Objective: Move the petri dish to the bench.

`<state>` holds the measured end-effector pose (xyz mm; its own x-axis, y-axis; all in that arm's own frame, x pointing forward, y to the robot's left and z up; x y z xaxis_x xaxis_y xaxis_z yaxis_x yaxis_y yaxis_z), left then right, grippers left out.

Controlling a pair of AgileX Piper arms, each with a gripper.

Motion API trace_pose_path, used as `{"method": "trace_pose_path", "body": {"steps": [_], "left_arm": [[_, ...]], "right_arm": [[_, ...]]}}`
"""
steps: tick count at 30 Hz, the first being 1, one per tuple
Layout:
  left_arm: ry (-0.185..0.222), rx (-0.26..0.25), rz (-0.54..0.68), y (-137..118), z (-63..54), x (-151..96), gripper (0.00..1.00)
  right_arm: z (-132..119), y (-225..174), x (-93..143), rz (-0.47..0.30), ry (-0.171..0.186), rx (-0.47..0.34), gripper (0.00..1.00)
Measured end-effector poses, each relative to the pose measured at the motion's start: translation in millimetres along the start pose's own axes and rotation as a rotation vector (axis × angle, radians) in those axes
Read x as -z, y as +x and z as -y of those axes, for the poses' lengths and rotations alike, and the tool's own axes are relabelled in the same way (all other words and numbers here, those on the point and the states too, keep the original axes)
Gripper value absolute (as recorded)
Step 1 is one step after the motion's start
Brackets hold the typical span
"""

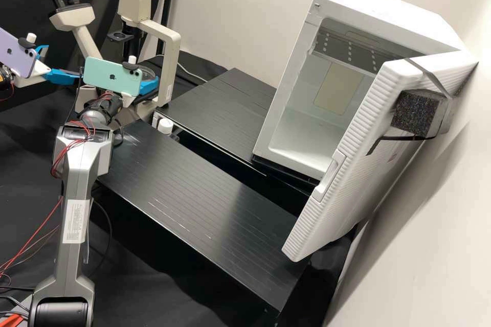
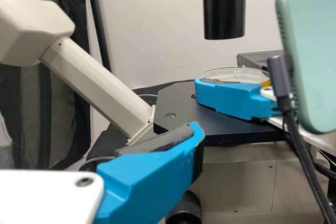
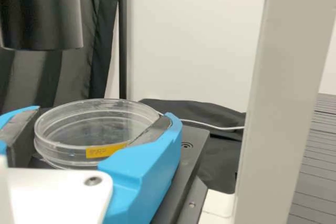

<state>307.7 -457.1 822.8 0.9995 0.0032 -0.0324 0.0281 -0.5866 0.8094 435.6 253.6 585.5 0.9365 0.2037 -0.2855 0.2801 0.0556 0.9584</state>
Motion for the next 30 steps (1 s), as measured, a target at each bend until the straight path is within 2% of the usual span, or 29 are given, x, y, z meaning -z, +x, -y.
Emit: {"method": "trace_pose_path", "body": {"steps": [6, 10, 14, 17, 21, 25, 27, 30], "left_arm": [[0.0, 0.0, 0.0, 0, 0.0, 0, 1.0], [0.0, 0.0, 0.0, 0, 0.0, 0, 1.0], [0.0, 0.0, 0.0, 0, 0.0, 0, 1.0], [0.0, 0.0, 0.0, 0, 0.0, 0, 1.0], [0.0, 0.0, 0.0, 0, 0.0, 0, 1.0], [0.0, 0.0, 0.0, 0, 0.0, 0, 1.0], [0.0, 0.0, 0.0, 0, 0.0, 0, 1.0], [0.0, 0.0, 0.0, 0, 0.0, 0, 1.0]], "right_arm": [[-4, -11, -3, -0.029, 0.003, 0.02, 0.0], [-9, -25, -2, -0.053, 0.026, 0.038, 0.0], [-19, -39, 2, -0.076, 0.046, 0.022, 0.0], [-25, -51, 2, -0.069, 0.065, 0.029, 0.0], [-33, -71, -2, -0.064, 0.053, 0.013, 0.0], [-42, -95, -8, -0.069, 0.039, -0.039, 0.0], [-46, -111, -9, -0.078, 0.024, -0.065, 0.0], [-52, -137, -15, -0.084, -0.018, -0.12, 0.0]]}}
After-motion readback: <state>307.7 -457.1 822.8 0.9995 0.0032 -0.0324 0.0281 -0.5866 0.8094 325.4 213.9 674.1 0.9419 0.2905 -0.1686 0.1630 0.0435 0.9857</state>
